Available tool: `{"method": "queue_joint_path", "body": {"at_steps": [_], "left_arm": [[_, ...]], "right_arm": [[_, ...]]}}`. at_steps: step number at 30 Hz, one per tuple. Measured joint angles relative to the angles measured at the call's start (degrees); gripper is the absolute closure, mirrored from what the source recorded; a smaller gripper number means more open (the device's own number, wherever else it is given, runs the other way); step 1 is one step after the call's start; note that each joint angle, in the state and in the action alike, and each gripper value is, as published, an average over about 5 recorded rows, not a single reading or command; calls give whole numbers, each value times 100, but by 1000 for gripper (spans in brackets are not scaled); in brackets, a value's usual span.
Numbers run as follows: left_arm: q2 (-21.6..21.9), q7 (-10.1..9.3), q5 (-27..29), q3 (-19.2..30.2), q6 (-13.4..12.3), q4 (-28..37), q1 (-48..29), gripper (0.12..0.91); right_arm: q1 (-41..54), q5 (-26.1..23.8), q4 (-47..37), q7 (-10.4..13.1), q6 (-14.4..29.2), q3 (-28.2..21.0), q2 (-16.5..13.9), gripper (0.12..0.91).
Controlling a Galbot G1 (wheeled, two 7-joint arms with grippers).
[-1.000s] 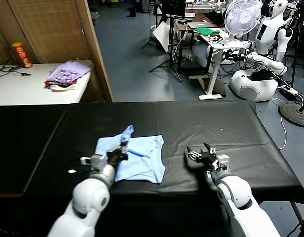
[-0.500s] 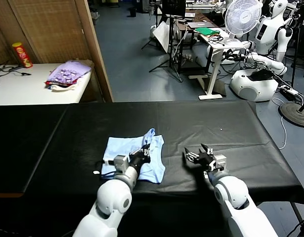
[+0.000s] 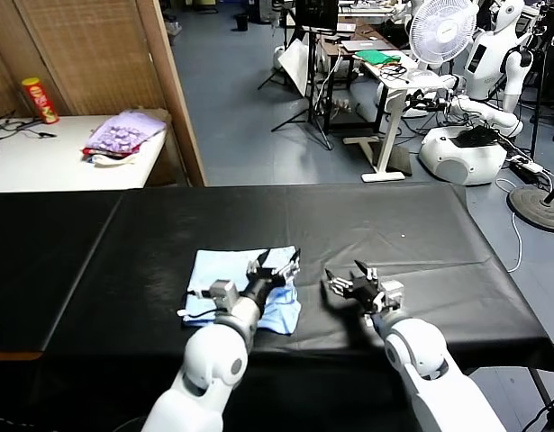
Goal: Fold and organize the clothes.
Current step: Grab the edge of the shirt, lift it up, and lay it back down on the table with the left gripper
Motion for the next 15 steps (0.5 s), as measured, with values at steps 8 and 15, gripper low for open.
{"method": "queue_joint_path", "body": {"at_steps": [8,15], "left_arm": [[618,19,206,-606,-182,-212,327,232],[923,29,402,-1083,-267,-271,744,232]], "right_arm": [[506,470,83,223,-308,-611,83,227],[935,-255,25,187,-1062,-1184,206,227]]}}
